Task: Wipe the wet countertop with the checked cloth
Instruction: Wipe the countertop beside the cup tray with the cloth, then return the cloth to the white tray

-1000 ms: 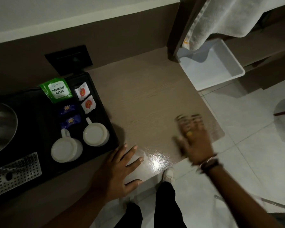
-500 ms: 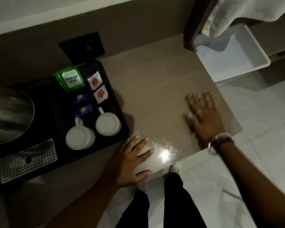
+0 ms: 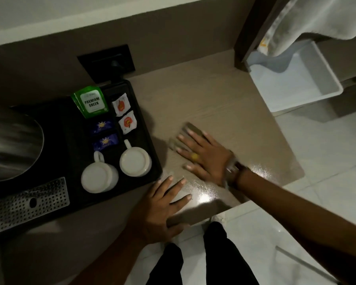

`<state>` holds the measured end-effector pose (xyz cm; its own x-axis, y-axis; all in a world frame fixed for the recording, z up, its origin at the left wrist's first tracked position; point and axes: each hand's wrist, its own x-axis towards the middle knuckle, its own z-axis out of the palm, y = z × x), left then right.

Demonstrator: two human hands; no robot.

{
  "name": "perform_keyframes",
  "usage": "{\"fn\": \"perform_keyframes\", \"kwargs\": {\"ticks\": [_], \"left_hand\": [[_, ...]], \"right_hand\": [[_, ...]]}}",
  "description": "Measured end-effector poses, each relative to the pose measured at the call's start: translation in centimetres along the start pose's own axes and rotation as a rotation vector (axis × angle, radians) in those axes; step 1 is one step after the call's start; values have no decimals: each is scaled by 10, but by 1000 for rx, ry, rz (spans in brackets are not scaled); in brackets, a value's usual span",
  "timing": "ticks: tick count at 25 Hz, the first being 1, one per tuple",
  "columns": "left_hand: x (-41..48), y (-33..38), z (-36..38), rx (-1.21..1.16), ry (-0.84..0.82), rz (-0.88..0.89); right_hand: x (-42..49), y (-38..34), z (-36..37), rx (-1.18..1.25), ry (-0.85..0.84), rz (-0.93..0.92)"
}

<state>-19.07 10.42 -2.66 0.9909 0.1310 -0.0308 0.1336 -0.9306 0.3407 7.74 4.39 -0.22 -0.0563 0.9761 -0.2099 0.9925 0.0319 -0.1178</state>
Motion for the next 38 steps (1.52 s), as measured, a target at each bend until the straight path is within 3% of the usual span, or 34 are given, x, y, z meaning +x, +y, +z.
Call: {"fn": "perform_keyframes", "kwargs": {"ticks": [3,6,7,9,11,13,16,18,22,23,25,27,29,31,33,35,36,38], "left_hand": [[0,0,-1,25,-19,-9],[0,-1,-1,9,-38,-7],[-1,-2,0,-11,-36,-1],[0,-4,0,-24,-35,-3],[0,-5,1,-12,-36,-6],[-1,-2,1,12,-17,8],[0,0,-3,27,-11,8],[1,0,-5,18,-35,-11],[1,4,-10,31,-66,-34],[1,7,-10,24,-60,-42],[6,20,-13,7,-31,-93],[29,40,-20,-3,-9,-121],[72,56,-30,-28,16,-148],[136,59,-41,-86,89,-266],[194,58,-46,-129,137,-419],[235,57,-37,-81,124,-529],[247,57,-30,-66,128,-584],[262,59,-13,-47,164,-688]], "right_hand": [[-58,57,-4,73,66,209],[31,117,-40,212,172,651],[72,123,-50,247,178,711],[139,101,-54,165,140,593],[150,55,-40,38,116,282],[99,12,-13,-29,127,96],[-21,-19,17,-2,92,-34],[-82,-10,28,68,122,-8],[-127,15,22,329,340,390],[-130,20,21,302,381,412],[-133,25,17,169,462,256],[-136,39,6,190,518,244],[-133,55,-10,483,614,475],[-123,94,-28,960,680,774],[-105,153,-49,1505,622,976],[-81,212,-61,1965,528,956],[-68,239,-67,2059,494,940],[-40,288,-68,2021,435,969]]}}
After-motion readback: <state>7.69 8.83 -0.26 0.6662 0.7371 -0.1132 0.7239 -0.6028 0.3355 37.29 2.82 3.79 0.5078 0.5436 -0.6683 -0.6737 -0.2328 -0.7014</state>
